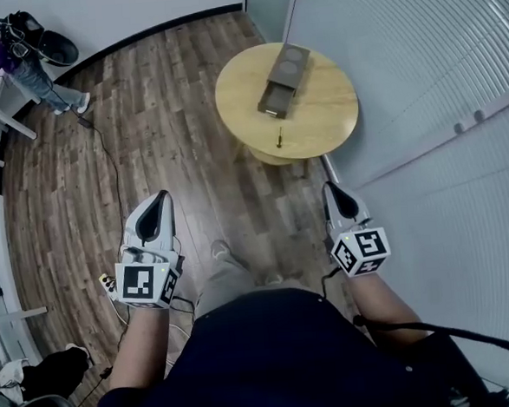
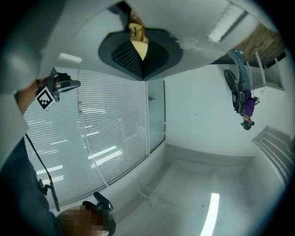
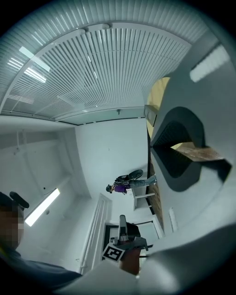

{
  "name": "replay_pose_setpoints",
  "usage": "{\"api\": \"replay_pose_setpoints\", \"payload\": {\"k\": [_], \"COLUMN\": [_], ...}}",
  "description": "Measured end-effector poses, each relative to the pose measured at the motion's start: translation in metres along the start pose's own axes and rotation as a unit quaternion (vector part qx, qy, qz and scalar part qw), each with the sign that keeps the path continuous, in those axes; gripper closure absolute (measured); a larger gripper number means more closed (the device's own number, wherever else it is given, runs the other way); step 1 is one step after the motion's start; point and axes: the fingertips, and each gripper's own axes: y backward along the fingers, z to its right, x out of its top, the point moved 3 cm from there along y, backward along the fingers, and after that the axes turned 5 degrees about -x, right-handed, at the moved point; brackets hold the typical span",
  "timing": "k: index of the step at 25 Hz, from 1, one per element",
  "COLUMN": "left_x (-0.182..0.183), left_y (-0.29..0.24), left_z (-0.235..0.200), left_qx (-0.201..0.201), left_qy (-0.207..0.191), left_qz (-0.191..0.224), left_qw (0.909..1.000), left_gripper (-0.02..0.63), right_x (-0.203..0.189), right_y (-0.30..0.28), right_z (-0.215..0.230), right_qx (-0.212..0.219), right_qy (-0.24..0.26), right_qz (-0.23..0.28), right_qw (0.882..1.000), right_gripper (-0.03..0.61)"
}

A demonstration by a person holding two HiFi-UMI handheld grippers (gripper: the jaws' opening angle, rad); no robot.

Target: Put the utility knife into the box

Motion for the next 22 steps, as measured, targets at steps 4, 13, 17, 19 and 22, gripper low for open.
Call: {"api": "replay_pose_setpoints", "payload": {"k": [4,13,17,19,22], "left_x": [-0.001,0.004,0.001,-0.002,-0.005], "left_y": [-0.028,-0.075,-0.084,-0.09,-0.107], "left_z": [-0.032,-0.091,-0.111,-0.116,-0.116], "left_qx": [-0.034,-0.097,-0.111,-0.119,-0.133], "left_qy": [-0.004,-0.006,-0.003,0.008,0.014], "left_qz": [-0.004,0.029,0.025,0.02,0.022], "left_qw": [0.9994,0.9948,0.9935,0.9927,0.9908], "left_gripper": [0.611,0.611,0.611,0.611,0.611], "right_x": [0.006,0.018,0.022,0.025,0.029], "right_y": [-0.024,-0.058,-0.069,-0.072,-0.078], "right_z": [-0.008,-0.032,-0.046,-0.05,-0.045], "right_qx": [-0.031,-0.091,-0.111,-0.111,-0.118], "right_qy": [-0.016,-0.021,-0.032,-0.028,-0.021], "right_qz": [0.0,0.024,0.028,0.026,0.029], "right_qw": [0.999,0.995,0.993,0.993,0.992], "right_gripper": [0.571,0.571,0.571,0.571,0.571]}}
